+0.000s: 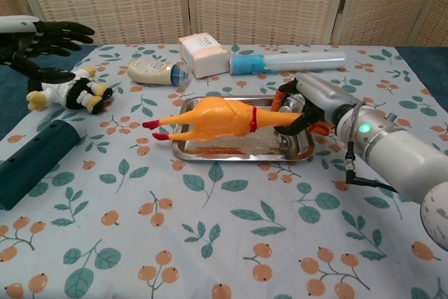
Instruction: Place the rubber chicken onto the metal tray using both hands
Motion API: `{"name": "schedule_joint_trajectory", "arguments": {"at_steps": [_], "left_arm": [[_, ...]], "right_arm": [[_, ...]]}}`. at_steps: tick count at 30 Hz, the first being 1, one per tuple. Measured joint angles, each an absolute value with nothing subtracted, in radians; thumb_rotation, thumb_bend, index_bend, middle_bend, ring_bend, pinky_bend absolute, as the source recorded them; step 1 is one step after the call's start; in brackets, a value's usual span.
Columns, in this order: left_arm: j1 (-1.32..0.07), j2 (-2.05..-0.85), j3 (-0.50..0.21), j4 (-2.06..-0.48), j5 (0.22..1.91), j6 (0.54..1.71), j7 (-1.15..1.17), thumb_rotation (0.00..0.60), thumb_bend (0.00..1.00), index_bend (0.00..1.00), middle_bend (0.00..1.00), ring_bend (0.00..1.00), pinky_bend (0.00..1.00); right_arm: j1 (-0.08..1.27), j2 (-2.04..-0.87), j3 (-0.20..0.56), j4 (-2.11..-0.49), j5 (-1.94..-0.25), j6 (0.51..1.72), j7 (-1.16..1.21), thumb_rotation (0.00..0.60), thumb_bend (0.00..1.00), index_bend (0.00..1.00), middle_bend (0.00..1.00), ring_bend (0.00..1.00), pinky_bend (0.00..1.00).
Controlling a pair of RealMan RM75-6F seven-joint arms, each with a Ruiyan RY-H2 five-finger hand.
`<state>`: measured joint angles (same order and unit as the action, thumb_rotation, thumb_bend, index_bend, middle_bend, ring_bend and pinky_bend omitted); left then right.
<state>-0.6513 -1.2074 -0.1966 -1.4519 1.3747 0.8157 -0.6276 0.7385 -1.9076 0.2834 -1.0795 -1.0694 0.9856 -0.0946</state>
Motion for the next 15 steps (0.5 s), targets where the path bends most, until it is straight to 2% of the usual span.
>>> {"name": "schedule_joint_trajectory", "arguments": {"at_steps": [2, 4, 9, 15], "left_arm": [[-0.653, -1.205, -0.195, -1.454, 1.372, 0.815, -0.630, 0.600, 0.37, 0.00, 0.00, 0.00, 0.00], [-0.654, -1.202, -0.195, -1.455, 1.368, 0.814, -0.636, 0.600, 0.37, 0.00, 0.00, 0.00, 0.00], [-0.659, -1.195, -0.192, -1.456, 1.365, 0.799, -0.664, 0.600, 0.36, 0.00, 0.00, 0.00, 0.00], [-0.662, -1.186, -0.182, -1.454, 1.376, 0.801, -0.678, 0.600, 0.36, 0.00, 0.00, 0.00, 0.00]], "right_arm": [[0.737, -1.892, 0.282, -1.101, -1.068, 0.984, -0.124, 0.600, 0.27, 0.04, 0.07, 0.08, 0.26], [0.736, -1.876, 0.280, -1.121, -1.064, 0.984, -0.160, 0.600, 0.24, 0.00, 0.03, 0.04, 0.21], [0.731, -1.817, 0.274, -1.213, -1.042, 0.985, -0.264, 0.600, 0.21, 0.00, 0.00, 0.00, 0.16], [0.719, -1.746, 0.269, -1.316, -1.015, 0.987, -0.326, 0.600, 0.17, 0.00, 0.00, 0.00, 0.10]]}}
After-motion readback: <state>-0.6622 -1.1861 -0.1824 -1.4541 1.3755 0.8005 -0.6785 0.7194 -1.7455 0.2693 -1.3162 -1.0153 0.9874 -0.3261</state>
